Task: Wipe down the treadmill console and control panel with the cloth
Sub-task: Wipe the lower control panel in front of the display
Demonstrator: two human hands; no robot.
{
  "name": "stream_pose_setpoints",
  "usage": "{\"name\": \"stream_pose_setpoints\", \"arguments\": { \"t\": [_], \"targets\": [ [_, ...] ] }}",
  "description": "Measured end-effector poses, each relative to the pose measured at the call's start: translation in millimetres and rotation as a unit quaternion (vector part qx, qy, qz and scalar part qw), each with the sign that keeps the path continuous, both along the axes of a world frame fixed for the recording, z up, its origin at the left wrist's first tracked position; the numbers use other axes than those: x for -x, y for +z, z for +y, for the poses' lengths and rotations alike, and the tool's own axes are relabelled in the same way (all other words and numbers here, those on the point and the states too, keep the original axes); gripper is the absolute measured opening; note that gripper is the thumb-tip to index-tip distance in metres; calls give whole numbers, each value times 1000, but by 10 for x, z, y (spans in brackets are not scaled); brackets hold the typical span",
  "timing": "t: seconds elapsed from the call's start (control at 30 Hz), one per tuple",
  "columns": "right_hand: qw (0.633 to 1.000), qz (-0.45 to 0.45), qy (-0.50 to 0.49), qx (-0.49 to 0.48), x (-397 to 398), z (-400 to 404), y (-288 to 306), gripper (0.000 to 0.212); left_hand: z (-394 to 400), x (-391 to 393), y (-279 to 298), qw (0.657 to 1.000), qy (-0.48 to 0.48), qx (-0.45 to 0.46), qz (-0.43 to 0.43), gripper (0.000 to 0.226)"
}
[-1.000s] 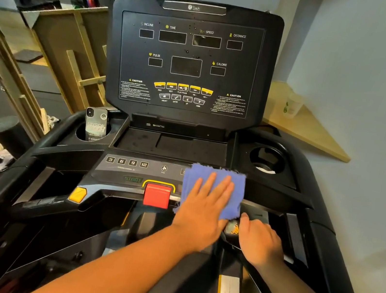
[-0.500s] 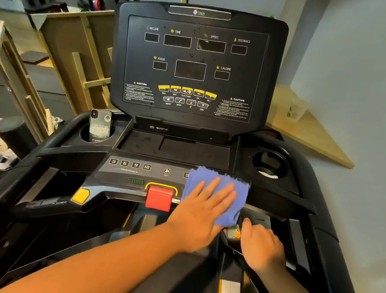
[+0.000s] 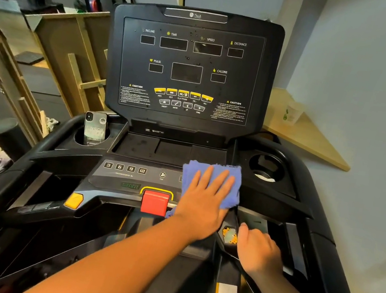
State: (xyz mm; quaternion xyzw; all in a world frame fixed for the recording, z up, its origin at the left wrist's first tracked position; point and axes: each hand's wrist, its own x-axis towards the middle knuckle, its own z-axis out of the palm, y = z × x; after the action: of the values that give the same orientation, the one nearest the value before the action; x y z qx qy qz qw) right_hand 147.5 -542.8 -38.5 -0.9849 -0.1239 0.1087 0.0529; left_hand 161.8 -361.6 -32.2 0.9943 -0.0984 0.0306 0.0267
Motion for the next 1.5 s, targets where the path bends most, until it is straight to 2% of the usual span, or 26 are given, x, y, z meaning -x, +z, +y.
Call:
{"name": "stream_pose_setpoints", "arguments": {
  "t": [0.03,0.17,0.3,0.47,0.57,0.63,0.77,0.9,0.97,1.1,1.17,1.33,1.43,1.5],
  "targets": [
    [1000,-1,-11,-1,-12,10,10,38,8,-13,-2,1000,-13,-1,0,70],
    [996,26,-67,-44,-31,33,20,38,289,-7,49,999,-29,7,-15,65],
    [984,78,-123,-102,-53,23,1,42,819,146,71,998,40,47,-31,65],
    [984,63,-134,-103,-34,41,33,47,1661,437,28,978,179,93,-58,70],
    [970,88,-176,-146,-19,56,56,53,1725,504,14,964,232,118,-61,72],
    [966,83,-187,-158,-10,72,78,54,1555,477,19,963,243,96,-59,73],
    [965,80,-192,-158,12,77,103,55,1062,375,68,978,199,66,-15,75],
    [966,83,-190,-156,21,91,152,55,409,270,81,996,92,12,19,80],
    [978,65,-155,-120,31,74,144,52,156,263,32,1000,25,-2,14,76],
    [986,60,-124,-98,19,85,178,44,256,282,6,999,-38,-8,0,71],
    [987,73,-113,-87,34,87,221,43,510,295,3,1000,-14,10,-24,69],
    [998,47,-47,-17,41,94,265,40,1470,485,-17,988,134,65,-29,71],
    [996,75,-56,-1,-19,124,302,37,1952,670,-25,967,228,104,-53,77],
    [994,83,-69,8,-52,128,240,36,2000,715,-32,959,257,102,-62,77]
  ]
}}
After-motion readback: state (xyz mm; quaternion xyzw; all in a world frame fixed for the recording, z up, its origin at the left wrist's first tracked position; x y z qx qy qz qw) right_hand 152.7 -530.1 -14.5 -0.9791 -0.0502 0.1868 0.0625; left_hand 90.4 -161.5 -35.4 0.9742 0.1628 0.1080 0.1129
